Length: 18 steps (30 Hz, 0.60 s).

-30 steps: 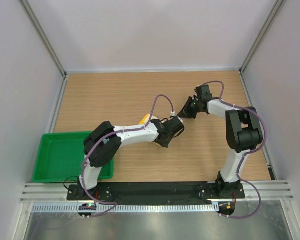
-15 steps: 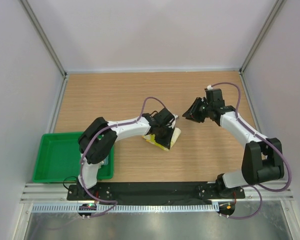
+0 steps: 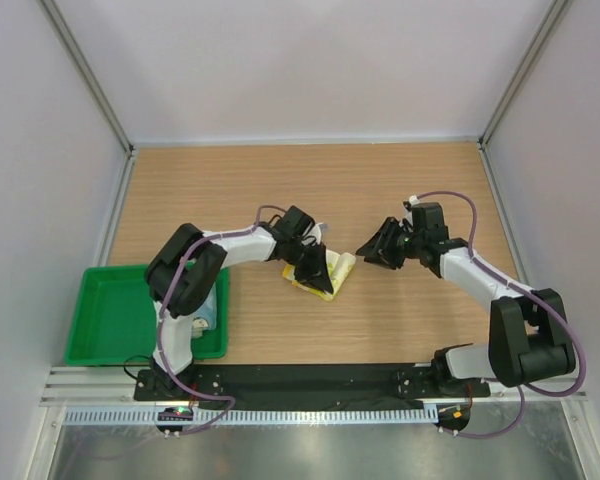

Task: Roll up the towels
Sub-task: Roll the towel

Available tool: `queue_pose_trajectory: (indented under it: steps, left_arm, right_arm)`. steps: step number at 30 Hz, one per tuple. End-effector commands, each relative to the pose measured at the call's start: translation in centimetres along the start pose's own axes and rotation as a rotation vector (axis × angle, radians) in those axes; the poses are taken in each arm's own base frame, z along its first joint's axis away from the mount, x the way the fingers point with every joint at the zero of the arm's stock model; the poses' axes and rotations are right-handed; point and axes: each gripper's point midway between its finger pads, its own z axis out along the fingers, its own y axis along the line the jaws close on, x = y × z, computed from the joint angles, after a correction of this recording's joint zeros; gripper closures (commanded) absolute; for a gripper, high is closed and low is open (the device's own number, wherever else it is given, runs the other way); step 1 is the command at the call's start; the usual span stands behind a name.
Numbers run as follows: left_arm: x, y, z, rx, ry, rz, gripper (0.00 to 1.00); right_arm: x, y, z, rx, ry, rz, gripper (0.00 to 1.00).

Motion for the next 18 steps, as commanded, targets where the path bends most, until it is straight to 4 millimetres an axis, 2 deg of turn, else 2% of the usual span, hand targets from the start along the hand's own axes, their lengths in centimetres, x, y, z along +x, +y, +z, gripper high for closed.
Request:
queue_pose_trajectory:
  steps: [1,6,8,11,15,18]
  left_arm:
    - [-0.8,-1.6,-1.7,0.126,-0.009,-0.07,1.0]
    - [-1.0,0.5,-1.8,0.111,-0.002,-0.155,1.0]
    - [-1.1,1.6,-1.8,0.084,-0.003,-0.193,1.0]
    - [-0.9,3.4,-1.5,0.034,0.002,-0.261,1.0]
    - [-0.7,5.2,-1.3,0.011,0.015,-0.343,1.0]
    - [-0.7,6.6,-1.4,-0.01,0.012,-0.382,1.0]
  right_arm:
    - [-0.3,1.8,0.2,-0.083,-0.009,-0.033,0.57]
    - [0.6,1.7,0.9,-0.082,0.016,-0.048,0.57]
    - [1.0,2.3,1.3,-0.1,0.022,-0.067,0.57]
    - [2.0,2.7,1.9,-0.124,0.051,-0.079,0.62]
    - [1.9,3.7,2.9,-0.187,0.045,-0.088,0.69]
    - [2.0,3.8,4.0,-0.197,0.065,-0.078,0.69]
